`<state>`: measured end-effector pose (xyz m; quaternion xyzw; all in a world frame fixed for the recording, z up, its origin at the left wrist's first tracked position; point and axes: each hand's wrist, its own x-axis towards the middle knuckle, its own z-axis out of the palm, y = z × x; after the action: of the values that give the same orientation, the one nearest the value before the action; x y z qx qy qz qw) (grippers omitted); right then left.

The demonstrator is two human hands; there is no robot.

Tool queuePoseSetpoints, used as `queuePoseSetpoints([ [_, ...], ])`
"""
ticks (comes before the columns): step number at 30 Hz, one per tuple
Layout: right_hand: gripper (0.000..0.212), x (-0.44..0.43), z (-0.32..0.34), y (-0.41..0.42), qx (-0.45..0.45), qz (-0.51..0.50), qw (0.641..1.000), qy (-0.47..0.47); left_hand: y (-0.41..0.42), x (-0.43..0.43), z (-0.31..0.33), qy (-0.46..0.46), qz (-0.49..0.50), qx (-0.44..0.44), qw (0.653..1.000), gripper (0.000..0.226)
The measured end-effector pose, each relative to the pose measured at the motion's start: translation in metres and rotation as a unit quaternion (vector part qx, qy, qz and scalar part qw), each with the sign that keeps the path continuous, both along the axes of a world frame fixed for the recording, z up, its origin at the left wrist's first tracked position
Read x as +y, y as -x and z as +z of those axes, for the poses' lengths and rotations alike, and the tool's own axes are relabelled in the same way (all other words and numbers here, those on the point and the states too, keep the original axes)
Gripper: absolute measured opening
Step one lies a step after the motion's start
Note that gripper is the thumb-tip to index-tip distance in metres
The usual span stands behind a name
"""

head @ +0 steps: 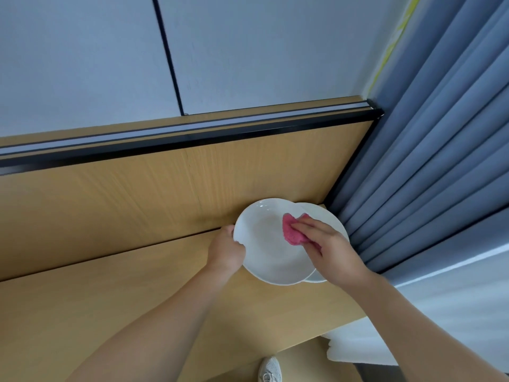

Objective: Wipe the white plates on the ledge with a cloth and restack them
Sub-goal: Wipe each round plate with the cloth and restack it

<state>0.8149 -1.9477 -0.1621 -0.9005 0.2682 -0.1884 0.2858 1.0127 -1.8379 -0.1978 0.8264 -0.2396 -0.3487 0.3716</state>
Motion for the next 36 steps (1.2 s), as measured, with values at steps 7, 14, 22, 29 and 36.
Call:
queuePoseSetpoints([
  [7, 0.037, 0.049, -0.001, -0.052, -0.022, 0.056, 0.998, 0.010, -0.045, 0.082, -0.002, 0.002, 0.059, -0.019, 0.998, 0.046],
  [14, 0.035, 0.106, -0.013, -0.103, -0.015, 0.111, 0.994, -0.003, -0.072, 0.162, -0.018, -0.034, 0.109, -0.024, 0.993, 0.044],
  [22, 0.036, 0.142, -0.034, -0.134, 0.019, 0.140, 0.990, -0.017, -0.086, 0.207, -0.039, -0.051, 0.141, -0.006, 0.989, 0.044],
  [29, 0.038, 0.149, -0.047, -0.156, 0.046, 0.165, 0.985, -0.011, -0.089, 0.218, -0.046, -0.036, 0.140, 0.034, 0.989, 0.044],
  [36, 0.043, 0.158, -0.072, -0.195, 0.087, 0.177, 0.980, -0.011, -0.101, 0.238, -0.040, -0.100, -0.064, -0.123, 0.985, 0.047],
])
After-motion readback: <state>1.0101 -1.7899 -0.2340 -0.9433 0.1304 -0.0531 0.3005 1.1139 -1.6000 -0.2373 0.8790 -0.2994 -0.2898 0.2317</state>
